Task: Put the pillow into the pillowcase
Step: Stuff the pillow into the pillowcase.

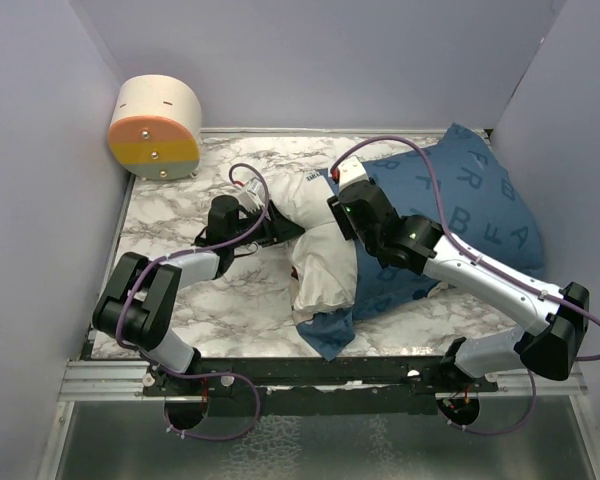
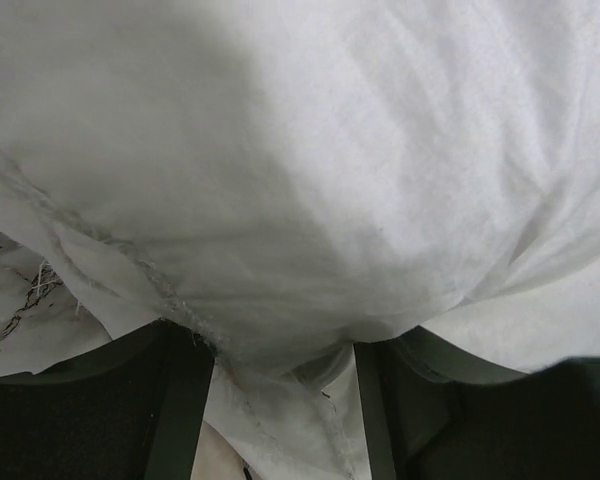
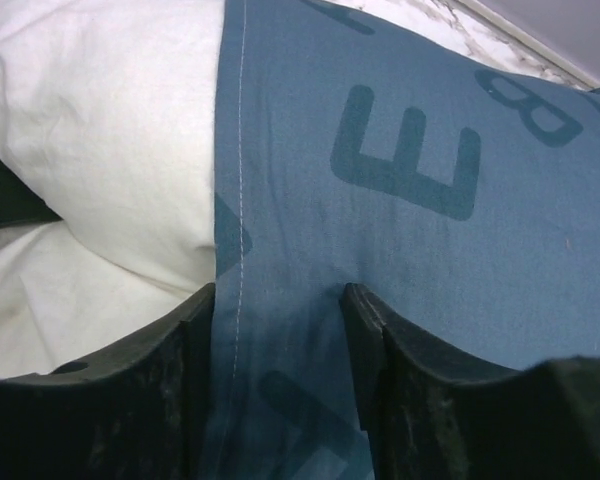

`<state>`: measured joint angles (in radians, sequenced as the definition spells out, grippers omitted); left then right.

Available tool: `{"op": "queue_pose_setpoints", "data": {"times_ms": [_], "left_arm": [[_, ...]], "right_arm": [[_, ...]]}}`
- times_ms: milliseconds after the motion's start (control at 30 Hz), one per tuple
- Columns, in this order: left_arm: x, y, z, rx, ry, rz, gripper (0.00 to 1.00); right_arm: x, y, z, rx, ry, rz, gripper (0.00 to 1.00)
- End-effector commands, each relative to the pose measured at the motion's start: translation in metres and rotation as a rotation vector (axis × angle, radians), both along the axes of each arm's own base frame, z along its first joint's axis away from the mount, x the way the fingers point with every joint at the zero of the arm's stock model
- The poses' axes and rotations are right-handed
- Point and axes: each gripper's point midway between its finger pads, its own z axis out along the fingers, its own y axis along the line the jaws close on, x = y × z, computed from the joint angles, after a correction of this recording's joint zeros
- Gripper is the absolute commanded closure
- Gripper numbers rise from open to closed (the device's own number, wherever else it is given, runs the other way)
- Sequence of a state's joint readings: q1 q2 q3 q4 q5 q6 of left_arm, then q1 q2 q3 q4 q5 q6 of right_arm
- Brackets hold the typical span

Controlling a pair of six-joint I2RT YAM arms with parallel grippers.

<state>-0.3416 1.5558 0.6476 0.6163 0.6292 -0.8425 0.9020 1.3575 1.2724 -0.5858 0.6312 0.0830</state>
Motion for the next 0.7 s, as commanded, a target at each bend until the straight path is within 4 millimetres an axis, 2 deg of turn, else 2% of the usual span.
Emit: {"op": "queue_pose_setpoints", "data": {"times_ms": [0, 33, 100, 200, 300, 467, 567, 667], "left_arm": [[0.007, -0.002, -0.004, 0.029, -0.025, -0.009, 0.47], [0.007, -0.002, -0.004, 0.03, -0.026, -0.01, 0.48], [0.006, -0.002, -0.005, 0.03, -0.028, -0.015, 0.49], [0.0, -0.013, 0.002, 0.017, -0.048, -0.058, 0.51], [-0.013, -0.037, 0.007, 0.042, -0.086, -0.152, 0.51], [-0.027, -0.071, 0.017, 0.021, -0.122, -0.257, 0.55], [-0.029, -0.088, 0.036, -0.048, -0.171, -0.292, 0.59], [-0.031, -0.1, 0.065, -0.124, -0.254, -0.316, 0.61]], "right_arm": [[-0.008, -0.016, -0.003, -0.044, 0.047, -0.004, 0.48], [-0.009, -0.015, -0.002, -0.033, 0.051, 0.002, 0.53], [-0.012, -0.01, -0.002, 0.027, 0.077, 0.042, 0.74], [-0.016, 0.004, -0.004, 0.14, 0.132, 0.14, 0.88], [-0.026, 0.027, -0.003, 0.241, 0.173, 0.244, 0.99], [-0.037, 0.069, 0.016, 0.437, 0.16, 0.423, 0.99], [-0.045, 0.104, 0.039, 0.574, 0.158, 0.572, 0.99], [-0.049, 0.133, 0.071, 0.682, 0.147, 0.696, 0.99]]}}
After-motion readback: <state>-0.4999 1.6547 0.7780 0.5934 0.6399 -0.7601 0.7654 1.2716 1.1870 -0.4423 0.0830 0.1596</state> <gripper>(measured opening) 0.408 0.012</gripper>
